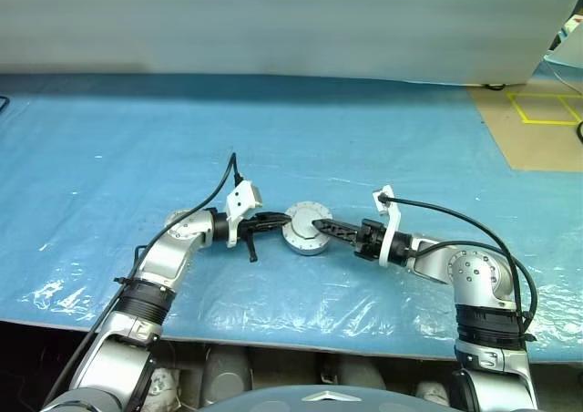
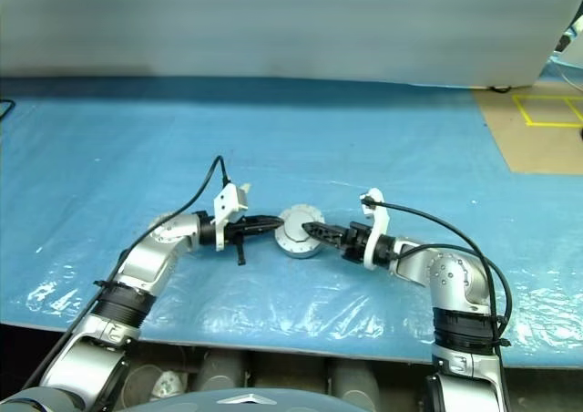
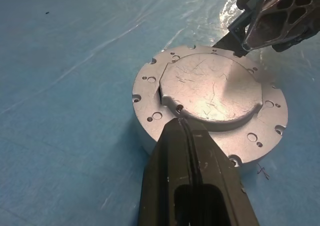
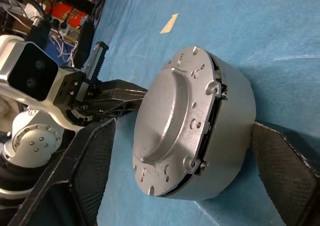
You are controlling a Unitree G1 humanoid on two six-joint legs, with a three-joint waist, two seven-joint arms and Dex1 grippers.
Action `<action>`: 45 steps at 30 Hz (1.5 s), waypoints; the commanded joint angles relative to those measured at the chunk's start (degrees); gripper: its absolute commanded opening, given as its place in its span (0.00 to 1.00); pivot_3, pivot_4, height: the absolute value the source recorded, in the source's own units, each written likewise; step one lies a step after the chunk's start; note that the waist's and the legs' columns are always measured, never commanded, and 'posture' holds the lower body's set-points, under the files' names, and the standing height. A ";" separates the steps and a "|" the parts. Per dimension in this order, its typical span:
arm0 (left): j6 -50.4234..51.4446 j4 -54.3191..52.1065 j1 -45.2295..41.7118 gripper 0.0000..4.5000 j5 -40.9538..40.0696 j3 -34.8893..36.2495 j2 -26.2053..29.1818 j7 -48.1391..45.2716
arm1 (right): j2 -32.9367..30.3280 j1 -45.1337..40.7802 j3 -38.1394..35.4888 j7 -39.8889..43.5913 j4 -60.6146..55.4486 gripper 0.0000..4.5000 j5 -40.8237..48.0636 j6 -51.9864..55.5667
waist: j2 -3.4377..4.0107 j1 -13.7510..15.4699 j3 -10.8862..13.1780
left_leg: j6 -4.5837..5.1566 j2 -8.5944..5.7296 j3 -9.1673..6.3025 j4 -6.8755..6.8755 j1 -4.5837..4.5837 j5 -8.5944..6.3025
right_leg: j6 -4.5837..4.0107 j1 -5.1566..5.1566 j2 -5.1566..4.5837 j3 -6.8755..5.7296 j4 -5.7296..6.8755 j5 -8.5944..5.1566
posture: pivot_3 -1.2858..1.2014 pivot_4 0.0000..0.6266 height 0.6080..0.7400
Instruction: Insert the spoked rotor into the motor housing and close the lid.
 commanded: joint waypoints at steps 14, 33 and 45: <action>0.06 1.15 0.55 0.00 0.28 -0.97 -0.42 0.36 | 0.15 -0.41 -0.32 -0.68 -1.02 0.27 2.75 0.36 | 0.11 0.71 -0.06 | -0.01 0.01 0.01 0.02 0.04 0.00 | 0.00 0.02 -0.01 0.01 0.02 0.00 | 0.52 0.24 1.00; 25.88 -0.99 -2.49 0.13 -27.97 24.20 -12.70 19.47 | 17.00 -10.76 -20.24 -20.25 6.93 0.27 17.97 -10.31 | 0.13 -0.14 -0.05 | 0.17 0.02 -0.02 -0.01 -0.83 0.14 | 0.19 -0.82 0.08 -0.09 0.10 0.14 | 0.52 0.24 1.00; 39.09 -4.53 -1.73 0.99 -40.71 27.25 -17.95 27.34 | 20.89 -12.71 -19.18 -24.68 7.40 0.27 21.71 -19.76 | 0.13 -0.39 -0.04 | 0.12 0.02 -0.03 0.02 -0.96 0.10 | 0.27 -0.94 0.08 -0.13 0.15 0.19 | 0.52 0.24 1.00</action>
